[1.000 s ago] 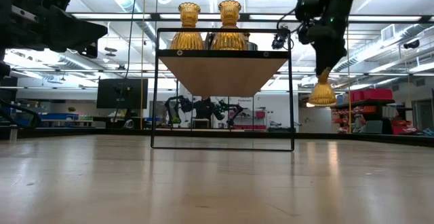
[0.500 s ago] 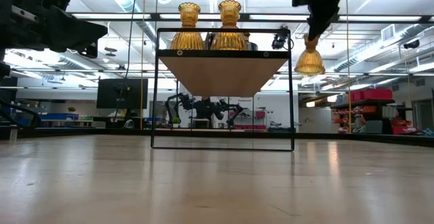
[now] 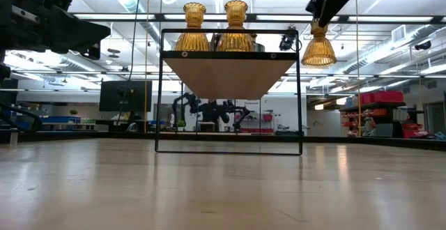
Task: Pick & Place candle stick holders
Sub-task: Put the orange glass candle holder aligned with the other glass candle holder on the shelf
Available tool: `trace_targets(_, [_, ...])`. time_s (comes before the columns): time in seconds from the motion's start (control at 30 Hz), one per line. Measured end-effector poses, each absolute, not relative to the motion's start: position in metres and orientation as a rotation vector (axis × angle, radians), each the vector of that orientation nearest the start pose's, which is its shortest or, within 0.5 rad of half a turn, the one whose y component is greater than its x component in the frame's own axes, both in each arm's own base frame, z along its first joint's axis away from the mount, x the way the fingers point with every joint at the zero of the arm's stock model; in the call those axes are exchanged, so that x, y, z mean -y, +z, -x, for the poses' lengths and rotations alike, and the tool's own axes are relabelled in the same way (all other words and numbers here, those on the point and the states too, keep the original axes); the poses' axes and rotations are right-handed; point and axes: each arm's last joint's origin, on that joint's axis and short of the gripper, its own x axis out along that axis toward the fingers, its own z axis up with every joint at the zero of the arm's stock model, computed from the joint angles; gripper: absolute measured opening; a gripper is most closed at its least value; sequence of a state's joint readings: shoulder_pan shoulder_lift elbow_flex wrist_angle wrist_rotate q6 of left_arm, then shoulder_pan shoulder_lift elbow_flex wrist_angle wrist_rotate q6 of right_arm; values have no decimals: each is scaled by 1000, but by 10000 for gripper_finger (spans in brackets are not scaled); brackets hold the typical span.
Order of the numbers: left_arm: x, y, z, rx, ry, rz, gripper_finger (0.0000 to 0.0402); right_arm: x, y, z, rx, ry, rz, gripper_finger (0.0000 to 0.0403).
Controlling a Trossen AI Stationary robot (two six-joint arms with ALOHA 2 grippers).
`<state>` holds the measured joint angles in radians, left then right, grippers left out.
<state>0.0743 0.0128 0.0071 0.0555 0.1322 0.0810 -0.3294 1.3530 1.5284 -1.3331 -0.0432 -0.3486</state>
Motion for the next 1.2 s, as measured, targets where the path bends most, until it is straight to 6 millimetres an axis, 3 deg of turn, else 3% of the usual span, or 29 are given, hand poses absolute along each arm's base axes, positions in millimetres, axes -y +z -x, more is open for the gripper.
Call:
trace_targets(0.3, [-3,170,-98,52,-56,-86,18,58,361,-247,-1219,7,83,178])
trace_targets(0.63, [-3,170,-98,52,-56,-86,18,44,378,-286,-1186,54,122,178])
trace_targets(0.83, [-3,170,-98,52,-56,-86,18,35,377,-307,-1201,73,160,178])
trace_targets(1.2, [-3,170,-98,52,-56,-86,18,15,366,-324,-1221,172,244,178])
